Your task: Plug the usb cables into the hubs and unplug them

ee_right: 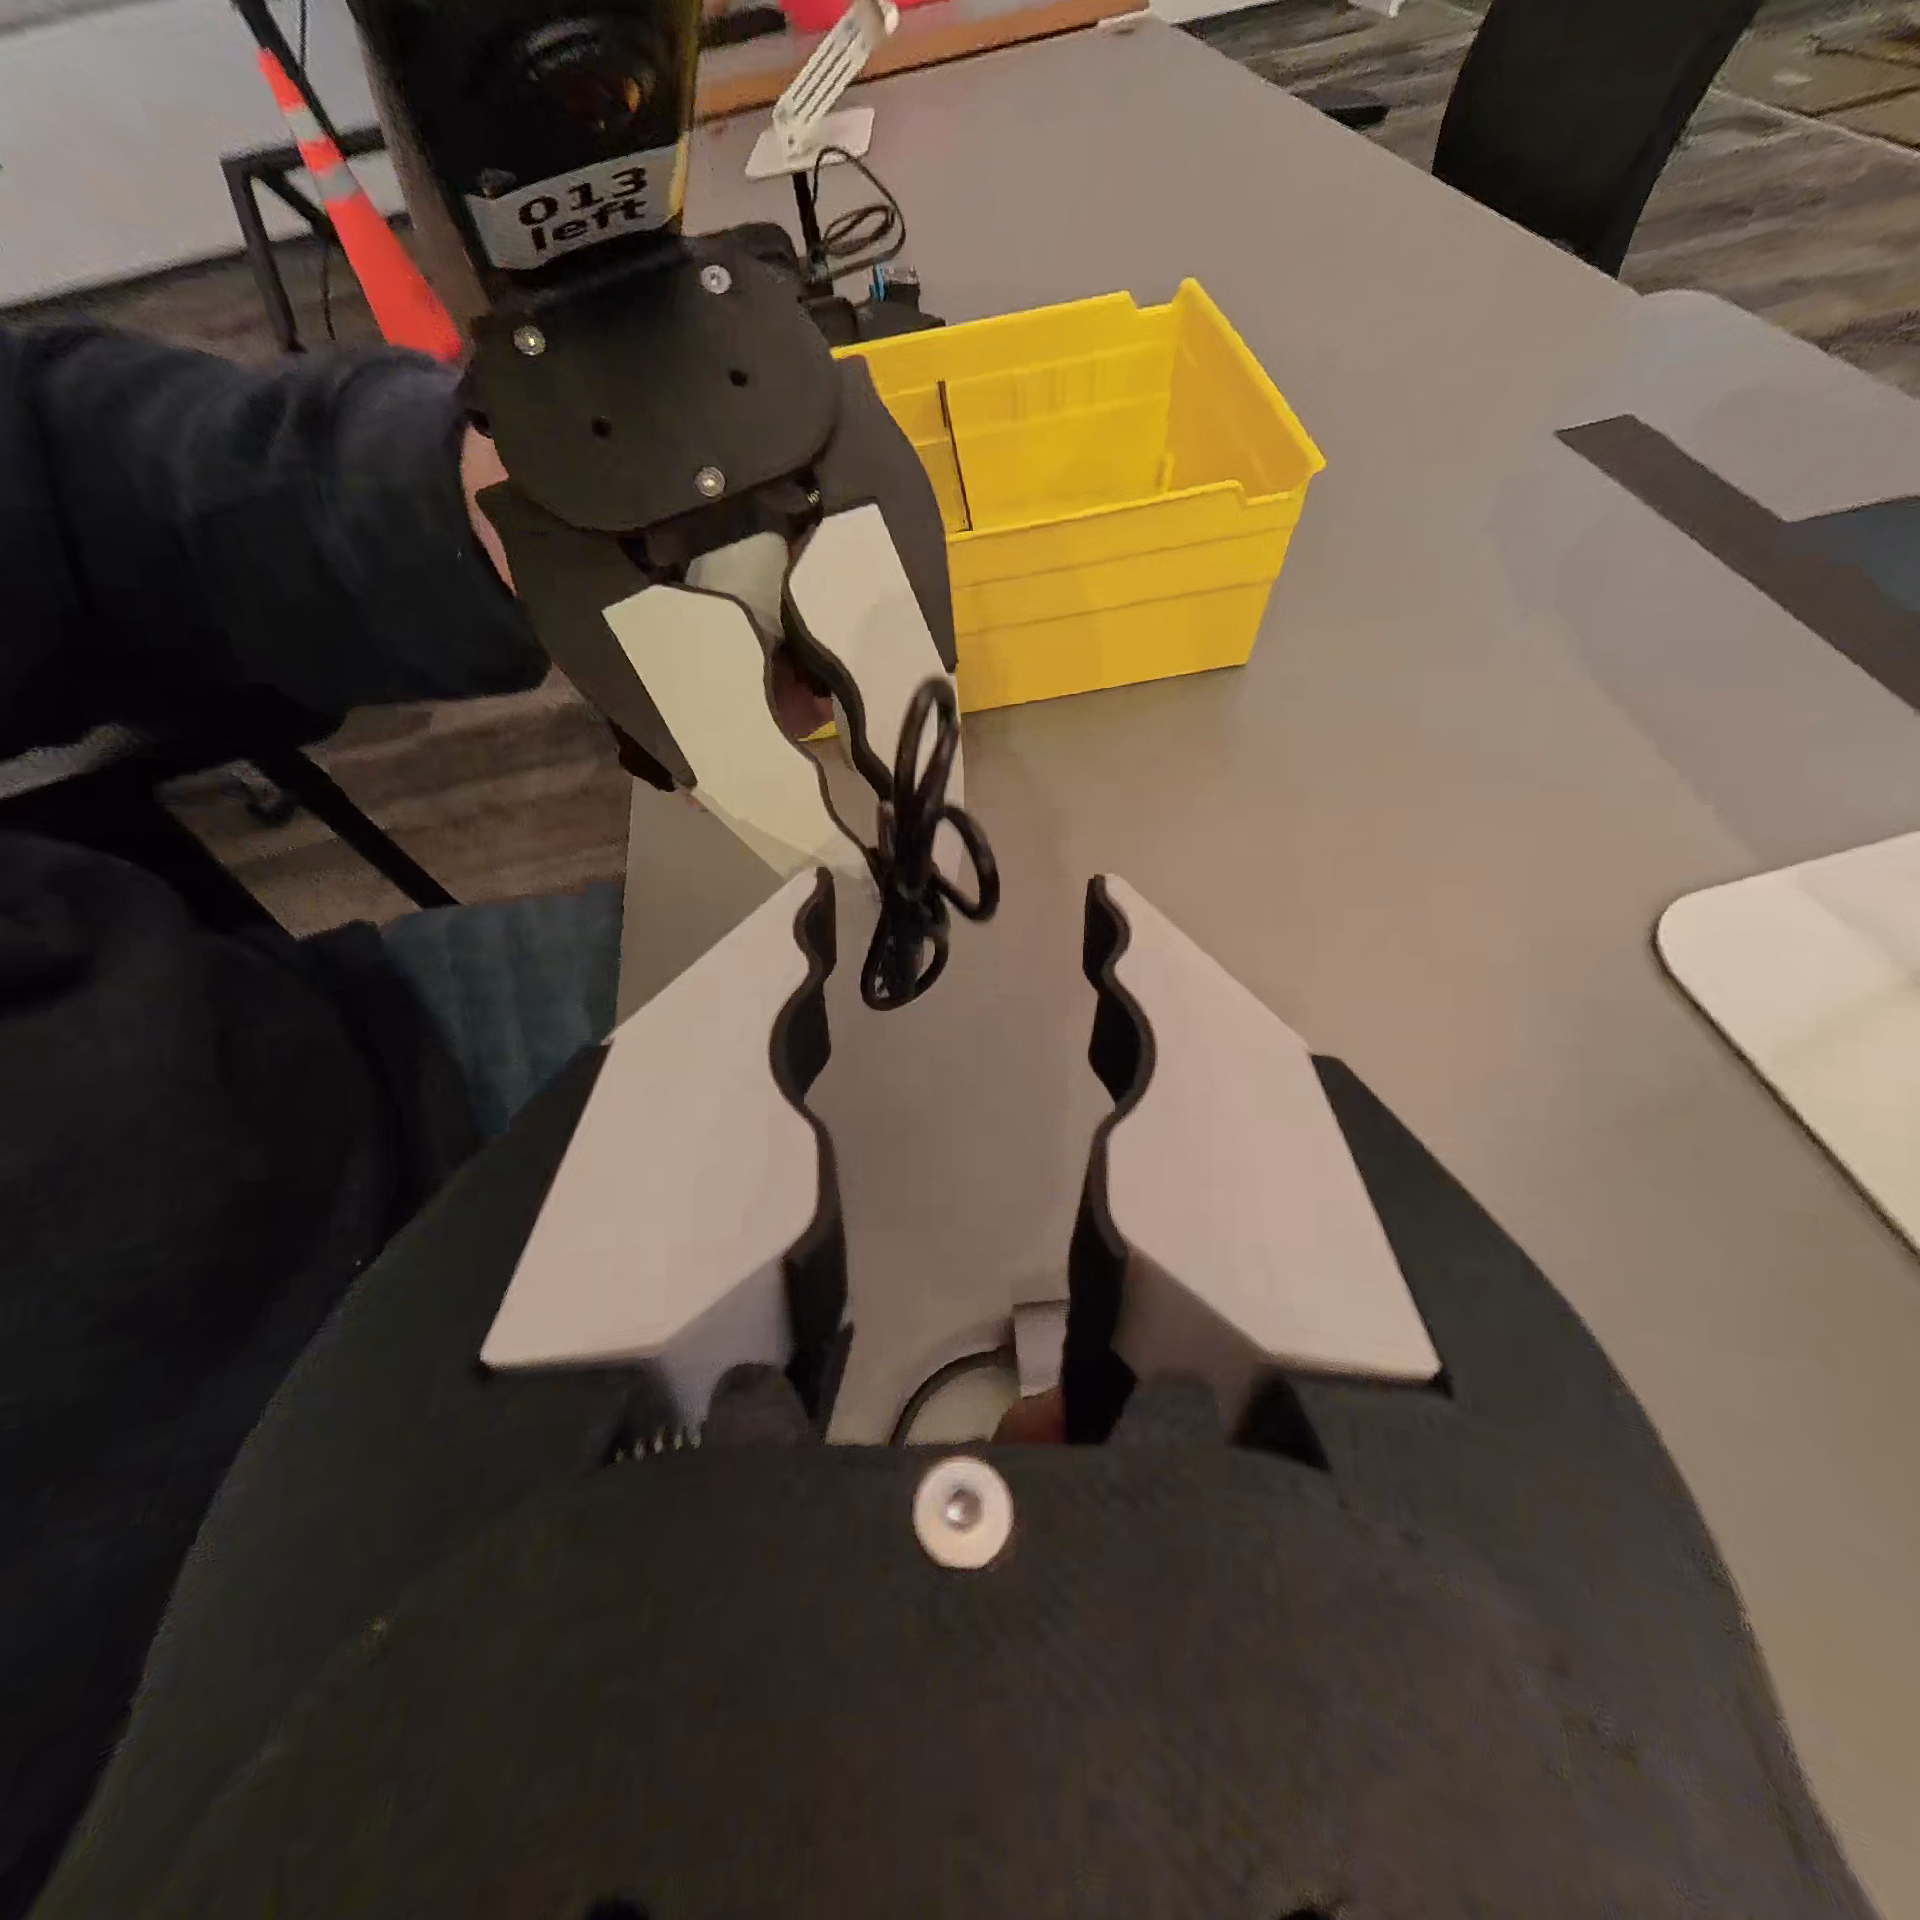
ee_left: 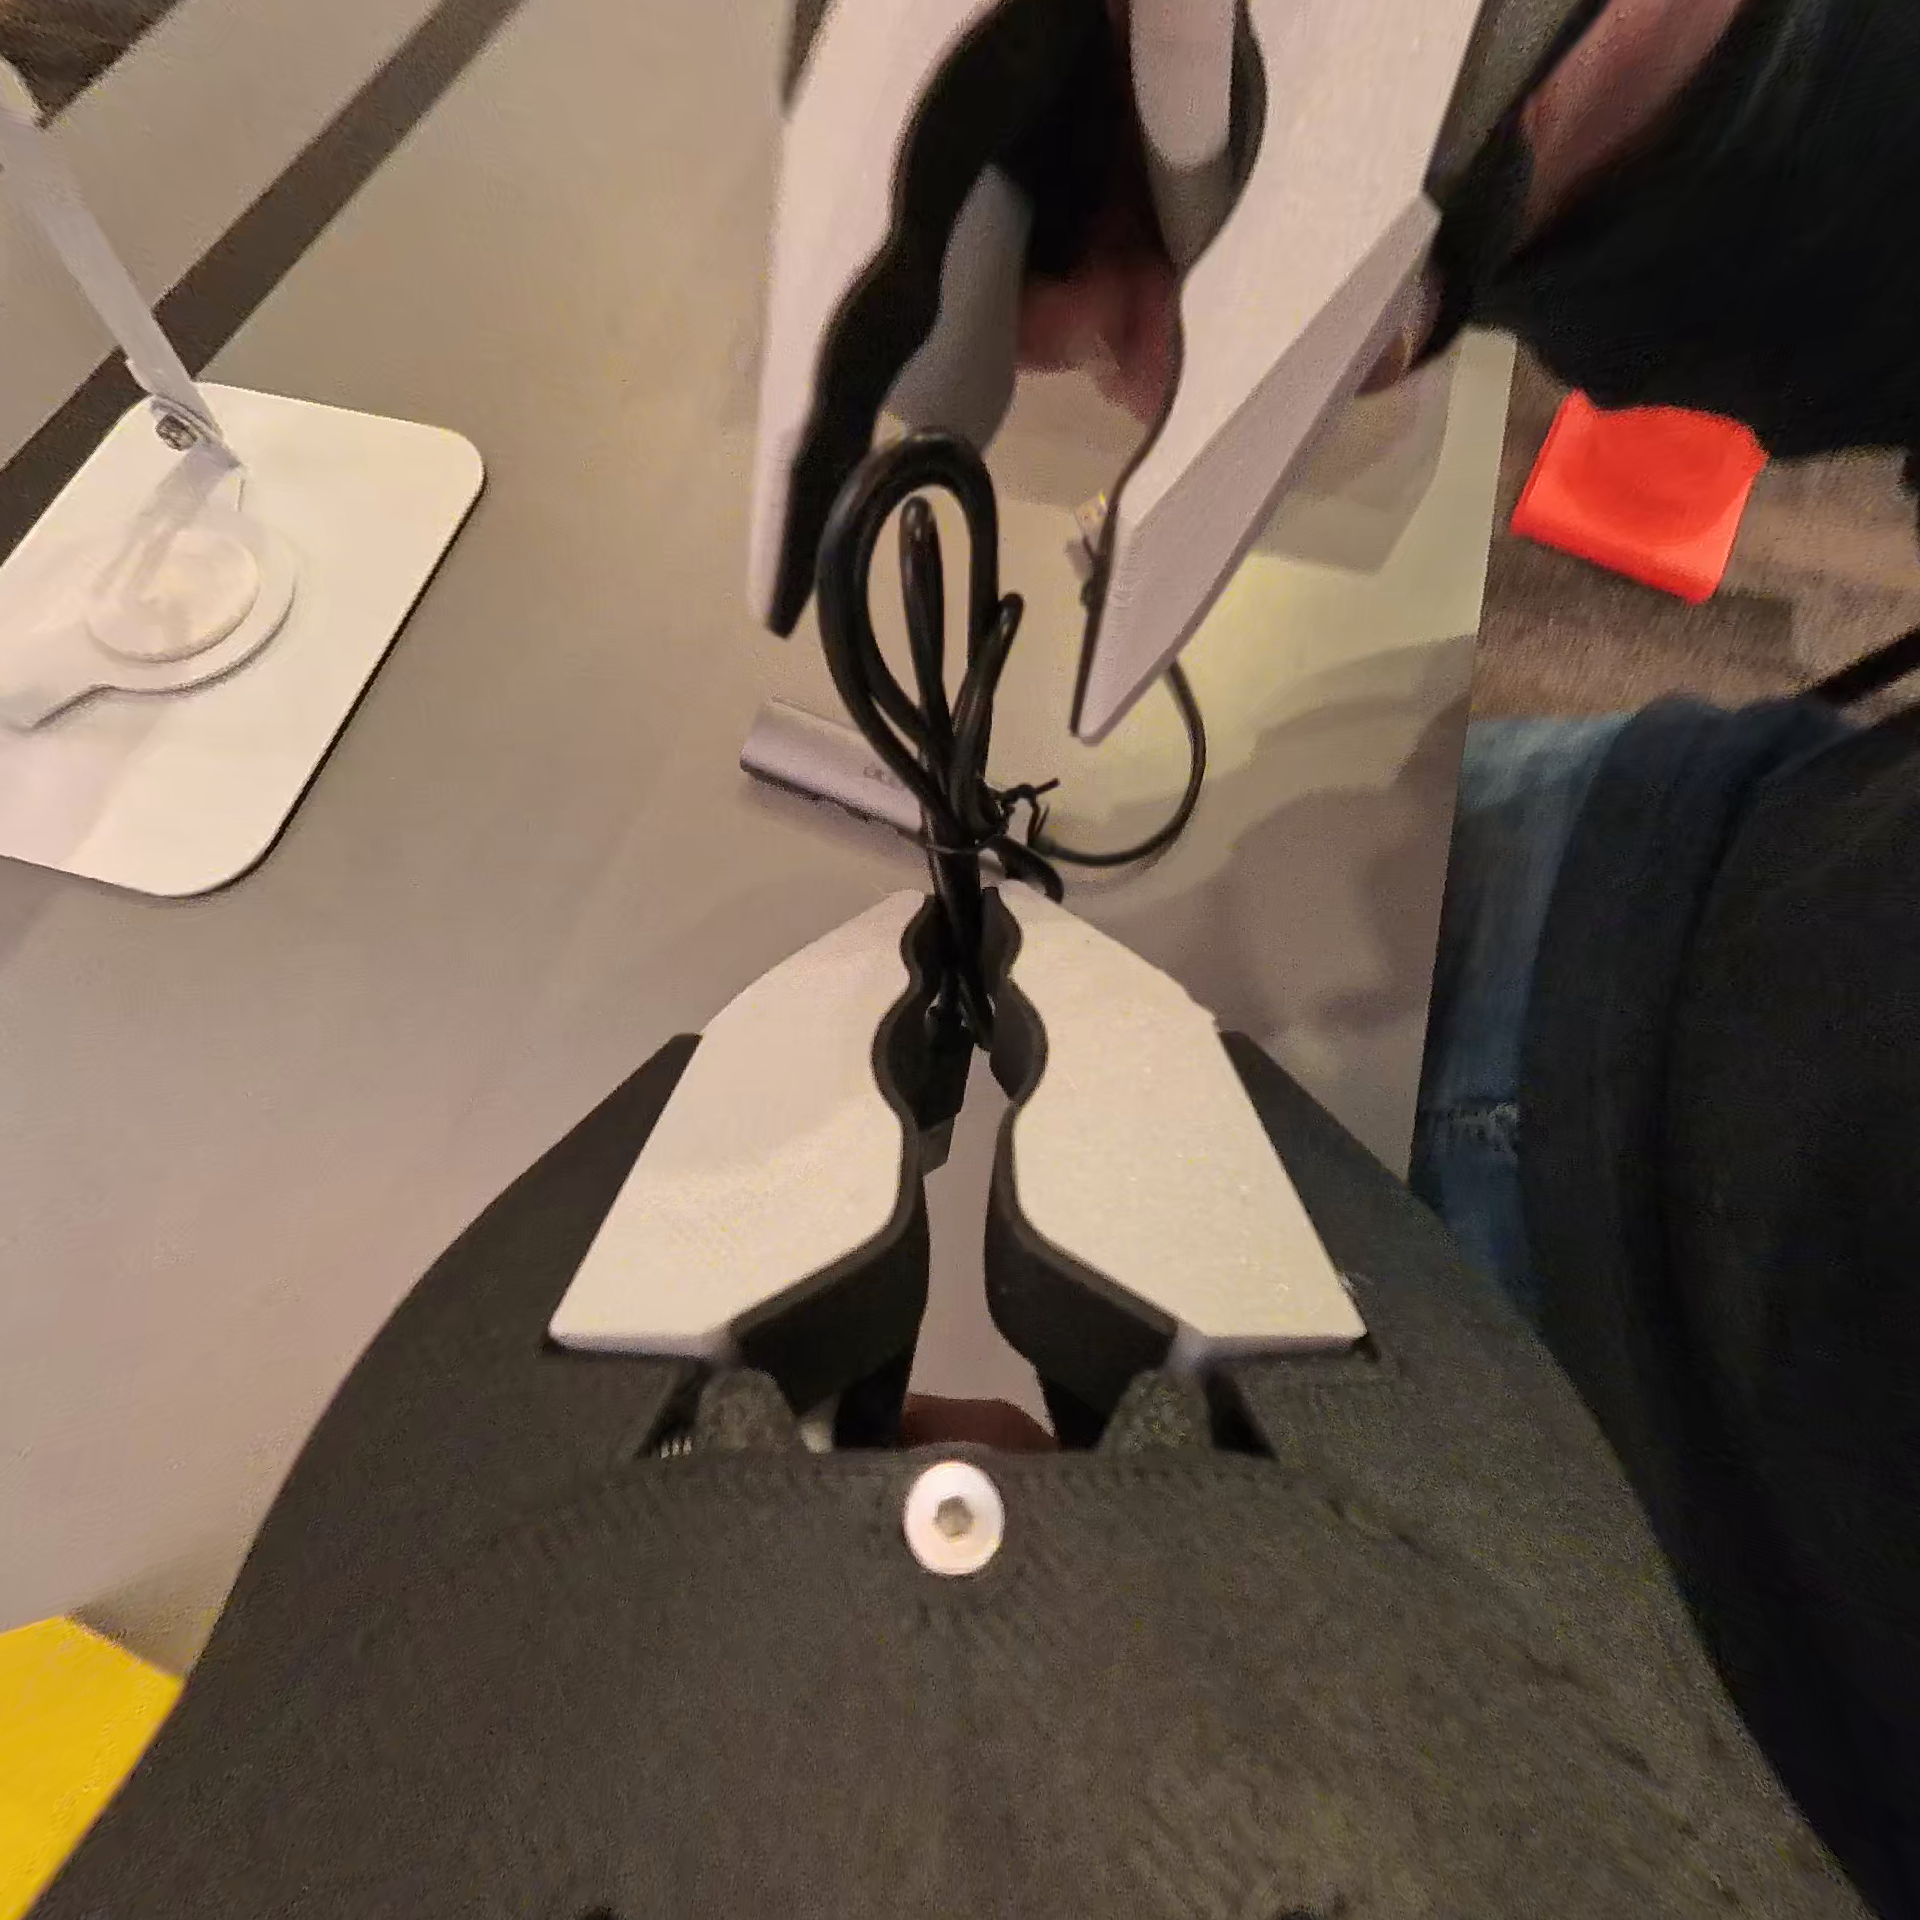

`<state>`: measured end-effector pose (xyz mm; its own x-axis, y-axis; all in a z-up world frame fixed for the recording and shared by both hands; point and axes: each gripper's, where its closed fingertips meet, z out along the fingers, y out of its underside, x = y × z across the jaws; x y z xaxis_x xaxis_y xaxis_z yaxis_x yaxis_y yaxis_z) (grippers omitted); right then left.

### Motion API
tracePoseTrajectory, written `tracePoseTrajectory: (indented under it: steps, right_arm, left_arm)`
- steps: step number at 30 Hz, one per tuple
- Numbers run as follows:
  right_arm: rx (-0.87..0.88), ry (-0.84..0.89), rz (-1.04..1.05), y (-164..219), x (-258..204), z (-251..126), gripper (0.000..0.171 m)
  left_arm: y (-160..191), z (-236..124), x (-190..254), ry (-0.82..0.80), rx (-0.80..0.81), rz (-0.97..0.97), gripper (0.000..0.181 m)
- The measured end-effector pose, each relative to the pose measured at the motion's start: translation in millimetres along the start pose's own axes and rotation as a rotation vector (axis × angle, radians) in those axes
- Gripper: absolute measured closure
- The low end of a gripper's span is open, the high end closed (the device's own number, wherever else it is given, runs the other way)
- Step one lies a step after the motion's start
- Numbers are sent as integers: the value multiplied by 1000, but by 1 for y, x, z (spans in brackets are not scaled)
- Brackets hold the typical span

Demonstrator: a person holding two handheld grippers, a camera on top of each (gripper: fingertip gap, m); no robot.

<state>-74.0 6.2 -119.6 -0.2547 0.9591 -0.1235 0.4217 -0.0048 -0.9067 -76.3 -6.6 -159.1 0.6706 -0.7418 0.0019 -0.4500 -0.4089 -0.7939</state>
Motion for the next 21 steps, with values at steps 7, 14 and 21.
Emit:
tracePoseTrajectory:
  steps: [7, 14, 21]
  right_arm:
    - [14, -45, 71, 14, -7, 7, 157]
    - [67, -58, 69, 8, -5, 8, 171]
    - [-57, 87, -203, 10, -2, 6, 171]
  left_arm:
    - [-13, -3, -2, -22, 116, -79, 175]
    - [-13, -8, -8, -34, 144, -115, 175]
    - [-14, -8, -5, 13, 158, -155, 175]
